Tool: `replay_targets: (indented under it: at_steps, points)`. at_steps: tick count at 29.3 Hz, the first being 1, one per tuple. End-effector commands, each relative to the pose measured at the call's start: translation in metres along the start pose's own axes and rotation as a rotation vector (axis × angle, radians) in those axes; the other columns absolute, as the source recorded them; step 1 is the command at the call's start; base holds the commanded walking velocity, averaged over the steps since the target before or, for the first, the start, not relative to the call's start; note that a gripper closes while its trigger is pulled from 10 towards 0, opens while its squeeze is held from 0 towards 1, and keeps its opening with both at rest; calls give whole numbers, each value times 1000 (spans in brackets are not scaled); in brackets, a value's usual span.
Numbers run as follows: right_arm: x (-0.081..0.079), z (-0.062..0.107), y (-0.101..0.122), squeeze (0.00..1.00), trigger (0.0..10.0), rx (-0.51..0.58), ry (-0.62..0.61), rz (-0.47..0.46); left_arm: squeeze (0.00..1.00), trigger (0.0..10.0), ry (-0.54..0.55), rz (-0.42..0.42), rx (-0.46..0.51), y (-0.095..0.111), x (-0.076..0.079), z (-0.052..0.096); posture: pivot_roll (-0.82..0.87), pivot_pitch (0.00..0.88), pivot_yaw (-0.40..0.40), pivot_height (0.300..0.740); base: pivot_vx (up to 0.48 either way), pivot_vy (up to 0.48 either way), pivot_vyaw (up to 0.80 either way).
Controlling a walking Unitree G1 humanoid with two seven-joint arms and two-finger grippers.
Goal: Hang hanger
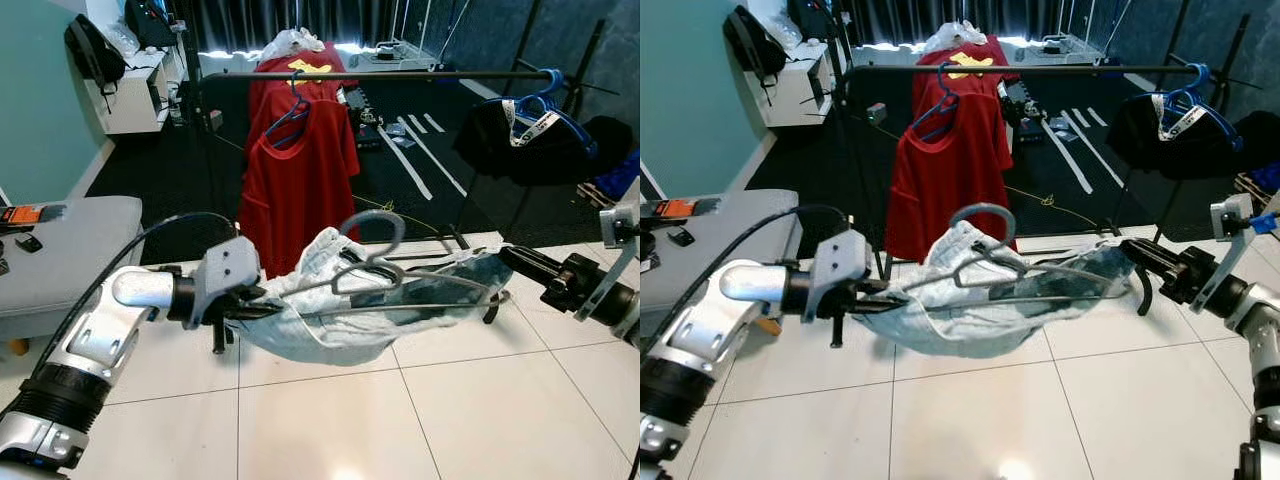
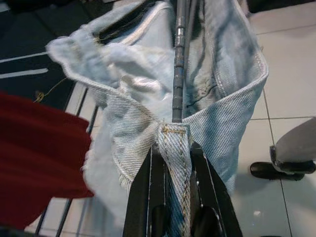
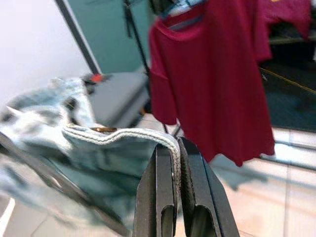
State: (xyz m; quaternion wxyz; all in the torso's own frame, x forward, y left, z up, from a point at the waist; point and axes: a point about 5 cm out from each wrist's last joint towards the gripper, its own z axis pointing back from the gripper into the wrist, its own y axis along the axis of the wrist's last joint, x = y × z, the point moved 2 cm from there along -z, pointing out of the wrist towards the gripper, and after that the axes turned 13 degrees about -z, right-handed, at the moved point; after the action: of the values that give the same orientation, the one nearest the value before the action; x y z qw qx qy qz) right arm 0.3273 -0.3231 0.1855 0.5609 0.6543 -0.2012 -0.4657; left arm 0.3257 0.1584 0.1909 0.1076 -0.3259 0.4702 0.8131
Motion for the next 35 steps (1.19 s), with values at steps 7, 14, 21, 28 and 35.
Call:
replay_targets:
  at_steps: [7, 14, 21, 28, 35]
  points:
    - [6, -4, 10, 0, 0, 40, -114, 54, 0, 0, -107, -12, -169, -16, 5, 19, -29, 0, -15, 740, 0, 0, 0]
    - [-1, -20, 11, 0, 0, 67, -99, 59, 0, 0, -184, -27, -170, -13, 18, 6, -31, 3, -15, 740, 0, 0, 0]
    - [-14, -36, 10, 0, 0, 52, -44, 77, 0, 0, -206, -22, -183, -12, 22, 2, -30, 8, -15, 740, 0, 0, 0]
    - [-47, -69, -1, 0, 0, 0, 73, 110, 0, 0, -214, 33, -223, -14, 25, -4, -25, 12, -14, 740, 0, 0, 0]
    - [-73, -86, -13, 0, 0, -33, 147, 102, 0, 0, -139, 94, -300, -25, 19, -1, -23, 20, -13, 740, 0, 0, 0]
